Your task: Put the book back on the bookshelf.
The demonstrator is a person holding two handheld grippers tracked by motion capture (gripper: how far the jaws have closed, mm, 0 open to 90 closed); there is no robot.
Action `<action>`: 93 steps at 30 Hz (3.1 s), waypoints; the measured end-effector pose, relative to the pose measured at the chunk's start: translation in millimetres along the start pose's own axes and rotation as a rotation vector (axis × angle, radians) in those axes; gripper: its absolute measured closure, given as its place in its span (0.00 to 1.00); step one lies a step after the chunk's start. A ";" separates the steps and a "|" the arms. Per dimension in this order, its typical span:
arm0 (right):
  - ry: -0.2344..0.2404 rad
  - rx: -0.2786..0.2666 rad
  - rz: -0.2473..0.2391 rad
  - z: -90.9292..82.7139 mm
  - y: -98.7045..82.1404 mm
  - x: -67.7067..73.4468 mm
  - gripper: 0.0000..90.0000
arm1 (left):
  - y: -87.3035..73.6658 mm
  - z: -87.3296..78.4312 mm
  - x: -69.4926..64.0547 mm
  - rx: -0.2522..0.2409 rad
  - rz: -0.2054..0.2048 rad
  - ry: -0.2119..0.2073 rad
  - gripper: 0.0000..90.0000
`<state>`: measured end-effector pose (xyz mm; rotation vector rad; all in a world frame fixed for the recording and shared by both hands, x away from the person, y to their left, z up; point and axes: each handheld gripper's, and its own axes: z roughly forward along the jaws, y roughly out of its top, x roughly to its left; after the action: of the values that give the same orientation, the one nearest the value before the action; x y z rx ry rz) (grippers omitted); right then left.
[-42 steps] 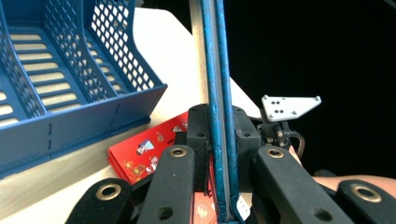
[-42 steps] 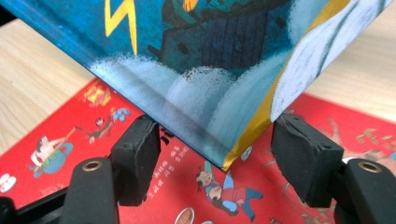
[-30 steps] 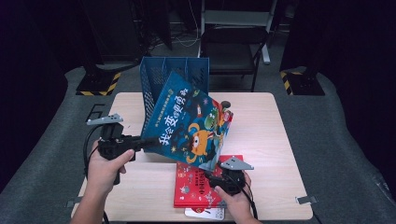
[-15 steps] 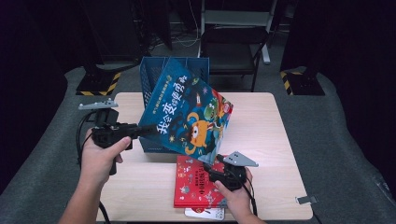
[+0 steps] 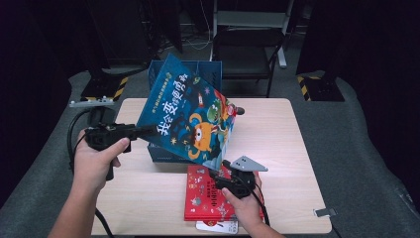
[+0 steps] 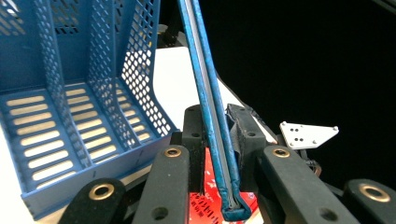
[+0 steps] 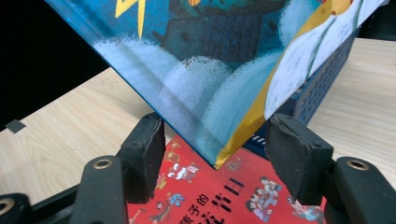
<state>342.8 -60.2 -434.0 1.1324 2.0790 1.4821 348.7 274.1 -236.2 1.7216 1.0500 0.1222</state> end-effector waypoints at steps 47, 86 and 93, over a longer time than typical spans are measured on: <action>0.114 0.017 -0.018 56.9 28.1 46.8 0.47 | 20.7 -53.5 24.8 -0.034 -0.057 0.181 0.85; 0.189 0.036 -0.016 95.5 39.8 83.1 0.49 | 26.7 -88.6 41.7 -0.049 -0.103 0.284 0.85; 0.213 0.052 -0.006 99.0 44.5 84.6 0.49 | 29.8 -93.0 37.3 -0.041 -0.108 0.314 0.85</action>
<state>374.6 72.8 -418.9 1.0249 2.2715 1.6164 338.3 365.7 -186.7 1.6373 1.3575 0.3516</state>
